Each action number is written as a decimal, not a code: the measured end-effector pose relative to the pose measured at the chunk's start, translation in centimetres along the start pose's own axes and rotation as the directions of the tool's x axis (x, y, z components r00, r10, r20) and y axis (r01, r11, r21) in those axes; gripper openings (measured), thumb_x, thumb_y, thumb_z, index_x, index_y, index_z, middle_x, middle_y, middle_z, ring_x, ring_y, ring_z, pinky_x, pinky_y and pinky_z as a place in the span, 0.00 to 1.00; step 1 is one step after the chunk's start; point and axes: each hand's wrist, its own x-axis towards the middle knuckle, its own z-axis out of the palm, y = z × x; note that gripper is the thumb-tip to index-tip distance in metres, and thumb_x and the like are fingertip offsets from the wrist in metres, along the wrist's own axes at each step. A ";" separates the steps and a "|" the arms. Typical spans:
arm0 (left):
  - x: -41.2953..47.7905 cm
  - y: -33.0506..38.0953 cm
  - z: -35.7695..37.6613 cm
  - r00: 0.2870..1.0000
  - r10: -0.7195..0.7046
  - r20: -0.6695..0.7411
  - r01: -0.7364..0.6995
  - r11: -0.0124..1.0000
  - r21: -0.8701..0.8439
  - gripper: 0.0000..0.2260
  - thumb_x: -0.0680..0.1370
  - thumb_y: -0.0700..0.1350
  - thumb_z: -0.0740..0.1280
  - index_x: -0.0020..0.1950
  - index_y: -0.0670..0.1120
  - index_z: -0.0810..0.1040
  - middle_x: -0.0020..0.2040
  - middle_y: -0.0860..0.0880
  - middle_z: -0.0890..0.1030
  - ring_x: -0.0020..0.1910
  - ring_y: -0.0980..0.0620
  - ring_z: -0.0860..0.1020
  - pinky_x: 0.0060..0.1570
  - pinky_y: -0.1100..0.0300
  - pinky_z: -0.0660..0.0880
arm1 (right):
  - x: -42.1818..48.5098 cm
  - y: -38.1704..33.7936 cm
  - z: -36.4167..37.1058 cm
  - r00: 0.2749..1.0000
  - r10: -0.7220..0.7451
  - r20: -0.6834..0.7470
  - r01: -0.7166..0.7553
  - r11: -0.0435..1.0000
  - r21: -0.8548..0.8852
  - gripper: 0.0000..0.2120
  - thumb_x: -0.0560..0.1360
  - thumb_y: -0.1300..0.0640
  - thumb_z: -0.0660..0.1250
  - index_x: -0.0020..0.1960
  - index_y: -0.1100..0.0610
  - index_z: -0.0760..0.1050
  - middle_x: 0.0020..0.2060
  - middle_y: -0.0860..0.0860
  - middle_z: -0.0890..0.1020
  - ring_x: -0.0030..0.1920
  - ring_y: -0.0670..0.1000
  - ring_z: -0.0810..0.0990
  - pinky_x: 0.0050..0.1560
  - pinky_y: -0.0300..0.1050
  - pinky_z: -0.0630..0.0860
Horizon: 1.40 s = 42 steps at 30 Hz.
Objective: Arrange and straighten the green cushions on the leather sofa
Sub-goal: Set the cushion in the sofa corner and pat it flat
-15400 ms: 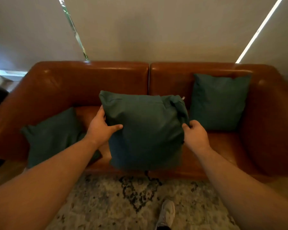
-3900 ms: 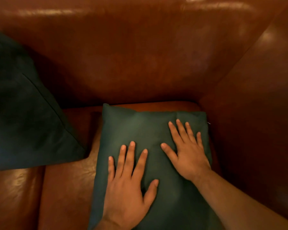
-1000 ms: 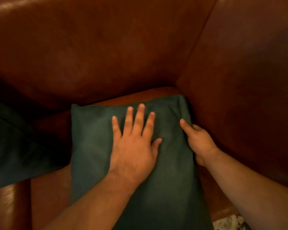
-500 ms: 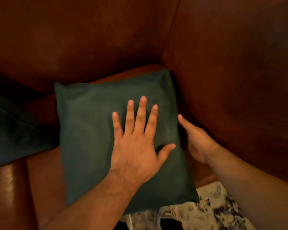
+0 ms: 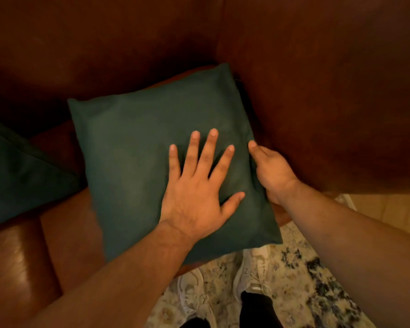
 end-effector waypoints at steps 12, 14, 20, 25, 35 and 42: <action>1.4 2.1 1.3 0.991 -0.083 0.105 0.065 0.985 0.161 0.39 0.81 0.72 0.50 0.87 0.53 0.54 0.88 0.41 0.48 0.86 0.35 0.47 0.79 0.26 0.46 | -0.7 3.1 -2.6 0.997 -0.061 -0.037 0.059 0.996 -0.072 0.11 0.84 0.51 0.68 0.53 0.57 0.85 0.51 0.57 0.89 0.56 0.59 0.88 0.61 0.64 0.82; 0.3 3.6 1.2 0.992 -0.121 0.018 0.118 0.986 0.117 0.36 0.83 0.65 0.58 0.87 0.51 0.55 0.88 0.40 0.48 0.86 0.34 0.48 0.79 0.26 0.46 | -0.6 2.7 -2.5 0.999 -0.041 -0.001 0.041 0.999 -0.027 0.10 0.84 0.52 0.69 0.53 0.57 0.85 0.51 0.58 0.89 0.54 0.60 0.88 0.60 0.63 0.84; -4.4 6.9 3.5 0.973 -0.174 0.151 0.159 0.981 0.108 0.41 0.82 0.72 0.51 0.88 0.50 0.48 0.88 0.41 0.43 0.86 0.35 0.42 0.80 0.28 0.44 | -1.2 4.4 -4.8 0.974 0.067 0.217 -0.095 0.988 0.121 0.16 0.85 0.50 0.67 0.67 0.59 0.81 0.60 0.57 0.87 0.62 0.57 0.86 0.66 0.58 0.80; -3.5 6.7 3.4 0.991 -0.114 0.064 0.110 0.992 0.061 0.45 0.78 0.76 0.56 0.87 0.51 0.56 0.88 0.41 0.47 0.86 0.35 0.47 0.81 0.29 0.43 | -2.8 6.6 -7.4 0.944 0.130 0.305 -0.146 0.989 0.029 0.15 0.84 0.48 0.68 0.68 0.51 0.81 0.62 0.50 0.87 0.64 0.52 0.85 0.61 0.53 0.82; -7.0 1.0 0.0 0.901 -0.405 -0.158 0.300 0.842 -0.448 0.31 0.79 0.63 0.67 0.79 0.50 0.72 0.84 0.47 0.65 0.85 0.45 0.58 0.83 0.39 0.53 | -3.7 6.3 -5.3 0.982 -0.149 0.116 0.185 0.876 -0.446 0.08 0.81 0.48 0.70 0.59 0.47 0.82 0.53 0.42 0.88 0.58 0.48 0.85 0.65 0.58 0.80; -14.7 -6.5 0.8 0.321 -0.831 0.454 0.616 -0.181 -0.767 0.48 0.58 0.78 0.74 0.72 0.56 0.73 0.71 0.50 0.80 0.70 0.46 0.79 0.74 0.42 0.72 | -6.0 4.9 -2.3 0.974 -0.227 0.016 0.178 0.713 -0.679 0.23 0.83 0.59 0.65 0.76 0.47 0.70 0.61 0.49 0.82 0.63 0.60 0.81 0.55 0.46 0.70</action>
